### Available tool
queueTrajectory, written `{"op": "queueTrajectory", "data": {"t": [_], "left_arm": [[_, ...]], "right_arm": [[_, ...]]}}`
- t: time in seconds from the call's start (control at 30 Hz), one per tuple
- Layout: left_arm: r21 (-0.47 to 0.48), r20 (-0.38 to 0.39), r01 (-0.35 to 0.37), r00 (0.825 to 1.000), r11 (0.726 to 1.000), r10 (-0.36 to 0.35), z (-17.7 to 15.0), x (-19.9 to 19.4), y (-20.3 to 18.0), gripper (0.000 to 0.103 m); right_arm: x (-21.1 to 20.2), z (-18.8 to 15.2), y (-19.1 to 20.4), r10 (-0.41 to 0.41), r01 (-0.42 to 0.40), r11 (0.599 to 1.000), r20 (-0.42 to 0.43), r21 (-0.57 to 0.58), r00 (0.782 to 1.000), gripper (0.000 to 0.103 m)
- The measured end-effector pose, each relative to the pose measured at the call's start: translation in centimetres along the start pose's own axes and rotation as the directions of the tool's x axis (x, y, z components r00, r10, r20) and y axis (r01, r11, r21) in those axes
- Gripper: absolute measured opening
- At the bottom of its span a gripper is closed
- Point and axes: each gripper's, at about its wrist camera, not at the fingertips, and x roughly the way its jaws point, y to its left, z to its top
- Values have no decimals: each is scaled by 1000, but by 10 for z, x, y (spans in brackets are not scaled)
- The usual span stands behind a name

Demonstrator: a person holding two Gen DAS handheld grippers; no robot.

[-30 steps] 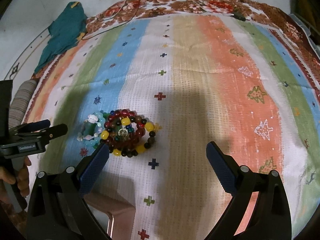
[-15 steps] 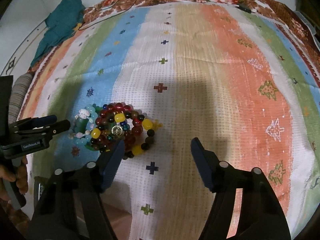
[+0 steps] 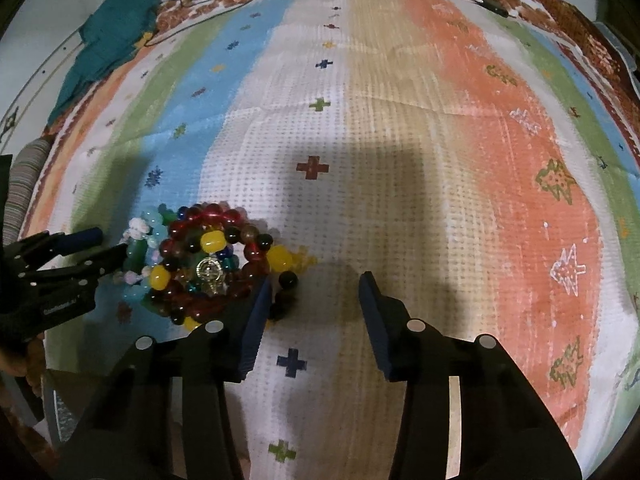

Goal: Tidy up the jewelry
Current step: 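Grasp the yellow-and-black bead bracelet with the right gripper while the left grasps the white pearl bracelet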

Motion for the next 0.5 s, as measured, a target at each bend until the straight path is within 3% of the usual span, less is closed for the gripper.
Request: {"op": "queueTrajectory", "data": {"t": [0.13,0.2,0.3,0.37,0.5], "left_arm": [[8,5,-10,1000,1000,10,3,1,-3,50],[10,7,-5,1000,1000,5,3,2,-3,34],[3,1,-9,1000,1000,9,3,0,-2,11],[-6,-1,-10,1000,1000,10,4,0,1,8],[-18,-4,1,1000,1000,-1,5,-1,6,7]], "right_arm": [[3,2,0,-6,6,1000,4,-1,1000,44],[5,2,1,-13,13,1000,8,-7,1000,42],[6,1,4,-19,19,1000,14,-24,1000,25],[7,1,4,-21,21,999,14,-27,1000,15],[6,0,3,-14,15,999,24,-32,1000,11]]}}
